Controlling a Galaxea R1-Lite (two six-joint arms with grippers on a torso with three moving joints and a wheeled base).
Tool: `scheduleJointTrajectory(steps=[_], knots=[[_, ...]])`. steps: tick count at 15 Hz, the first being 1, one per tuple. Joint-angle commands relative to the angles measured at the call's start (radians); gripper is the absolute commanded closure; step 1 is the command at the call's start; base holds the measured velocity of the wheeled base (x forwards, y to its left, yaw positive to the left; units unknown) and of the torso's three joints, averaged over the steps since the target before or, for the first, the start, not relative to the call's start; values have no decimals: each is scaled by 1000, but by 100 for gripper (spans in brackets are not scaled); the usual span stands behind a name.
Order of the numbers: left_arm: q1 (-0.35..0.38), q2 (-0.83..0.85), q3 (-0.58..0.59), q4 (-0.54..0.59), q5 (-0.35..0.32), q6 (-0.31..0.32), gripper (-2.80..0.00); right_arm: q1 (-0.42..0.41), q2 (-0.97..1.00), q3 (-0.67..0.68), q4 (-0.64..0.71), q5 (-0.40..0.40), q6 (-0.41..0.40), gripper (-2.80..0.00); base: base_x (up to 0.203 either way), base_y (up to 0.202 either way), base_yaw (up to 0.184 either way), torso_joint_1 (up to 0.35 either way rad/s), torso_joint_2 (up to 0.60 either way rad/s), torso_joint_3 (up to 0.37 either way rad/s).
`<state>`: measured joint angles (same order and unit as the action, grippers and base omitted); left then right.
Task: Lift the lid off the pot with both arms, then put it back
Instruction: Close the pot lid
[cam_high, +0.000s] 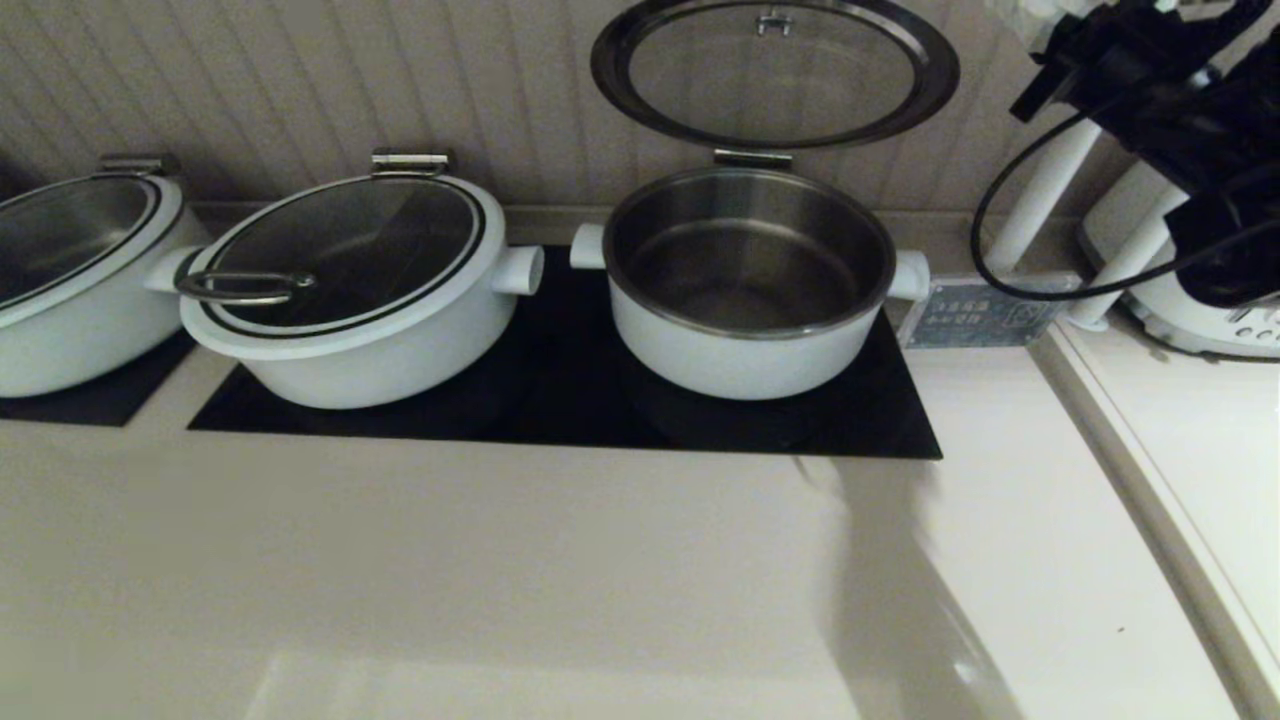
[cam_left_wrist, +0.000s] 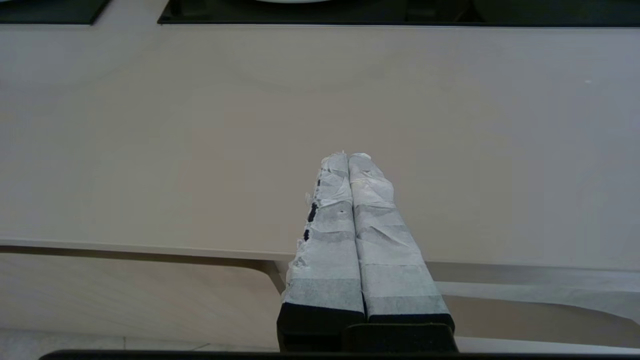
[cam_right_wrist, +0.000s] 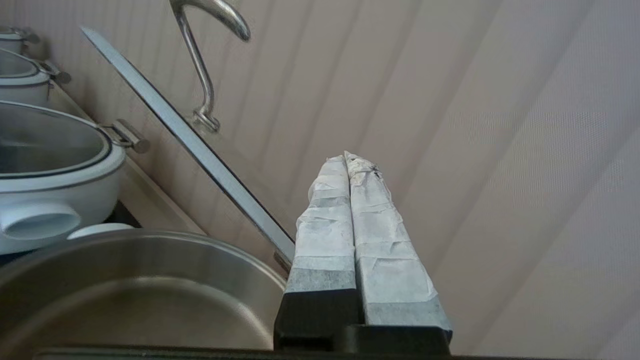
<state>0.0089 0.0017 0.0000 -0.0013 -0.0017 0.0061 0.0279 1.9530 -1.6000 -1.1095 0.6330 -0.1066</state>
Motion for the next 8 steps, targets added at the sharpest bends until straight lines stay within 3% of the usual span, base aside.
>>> scheduleJointTrajectory(steps=[1, 8], knots=[[0, 0, 0, 0, 0, 0, 0, -1, 36, -5, -15, 4, -1, 0, 0, 0, 0, 0, 0, 0], [0, 0, 0, 0, 0, 0, 0, 0, 61, 1, -49, 7, -1, 0, 0, 0, 0, 0, 0, 0]])
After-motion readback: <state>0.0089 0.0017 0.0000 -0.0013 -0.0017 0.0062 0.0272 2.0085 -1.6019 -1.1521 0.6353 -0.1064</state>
